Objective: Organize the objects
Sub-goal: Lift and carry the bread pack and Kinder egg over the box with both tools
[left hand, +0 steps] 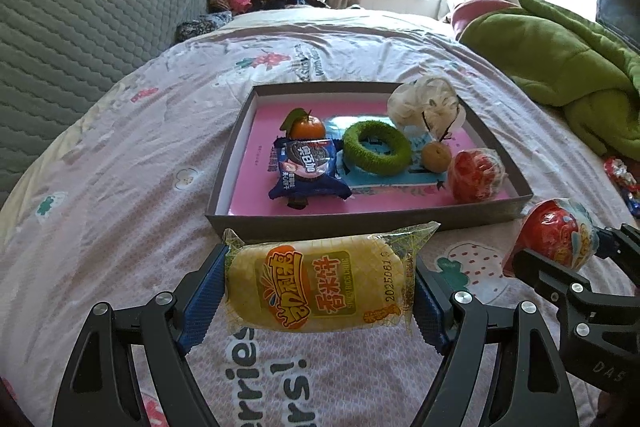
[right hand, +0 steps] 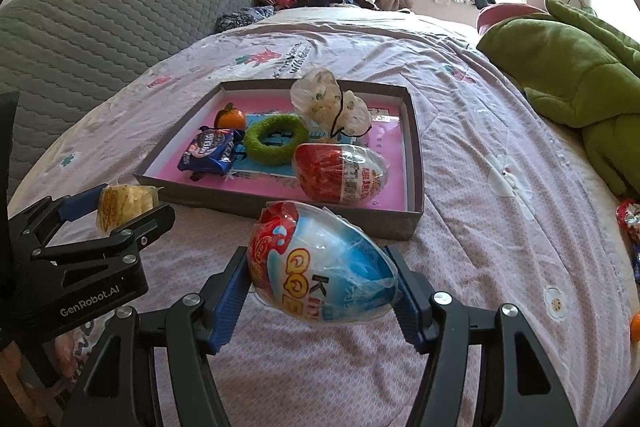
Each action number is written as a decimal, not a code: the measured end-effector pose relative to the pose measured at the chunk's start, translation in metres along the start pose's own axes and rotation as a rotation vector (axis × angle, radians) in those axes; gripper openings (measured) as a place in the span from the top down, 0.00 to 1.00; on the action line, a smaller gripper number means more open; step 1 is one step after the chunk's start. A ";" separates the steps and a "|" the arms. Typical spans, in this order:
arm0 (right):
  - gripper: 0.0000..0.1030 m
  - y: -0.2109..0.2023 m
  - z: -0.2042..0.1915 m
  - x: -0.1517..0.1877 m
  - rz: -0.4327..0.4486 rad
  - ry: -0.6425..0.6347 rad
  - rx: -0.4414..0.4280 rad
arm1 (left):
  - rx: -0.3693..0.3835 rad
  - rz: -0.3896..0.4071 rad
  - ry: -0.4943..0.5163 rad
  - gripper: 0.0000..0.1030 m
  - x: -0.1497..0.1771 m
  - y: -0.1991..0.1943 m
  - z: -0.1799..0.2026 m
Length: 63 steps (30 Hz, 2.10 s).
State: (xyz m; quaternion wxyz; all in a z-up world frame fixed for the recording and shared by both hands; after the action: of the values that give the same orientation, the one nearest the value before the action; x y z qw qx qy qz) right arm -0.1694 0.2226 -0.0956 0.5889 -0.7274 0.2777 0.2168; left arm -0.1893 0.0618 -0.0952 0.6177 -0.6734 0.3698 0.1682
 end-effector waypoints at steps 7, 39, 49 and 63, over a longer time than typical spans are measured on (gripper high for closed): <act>0.37 -0.016 -0.004 0.001 0.019 -0.004 -0.010 | -0.001 0.027 -0.006 0.19 -0.002 -0.020 -0.004; 0.37 -0.082 -0.023 -0.041 0.162 -0.041 -0.048 | -0.016 0.163 0.013 0.19 -0.052 -0.092 -0.017; 0.37 -0.093 -0.033 -0.071 0.209 -0.065 -0.049 | -0.027 0.203 0.029 0.19 -0.082 -0.101 -0.024; 0.37 -0.082 -0.043 -0.109 0.243 -0.090 -0.034 | -0.031 0.218 0.027 0.19 -0.116 -0.081 -0.037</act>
State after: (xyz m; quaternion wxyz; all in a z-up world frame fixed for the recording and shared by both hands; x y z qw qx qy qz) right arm -0.1983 0.2089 0.0439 0.5575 -0.6879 0.3335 0.3236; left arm -0.2178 0.0572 0.0483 0.5801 -0.6410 0.4465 0.2308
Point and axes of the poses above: each gripper's, at about its wrist camera, not at the fingertips, and y roughly the way its jaws point, z to its right, x to its underside, the point moved 6 cm from there along y, roughly the way its jaws point, and after that the axes turned 14 degrees about y, right-handed, at the moved point
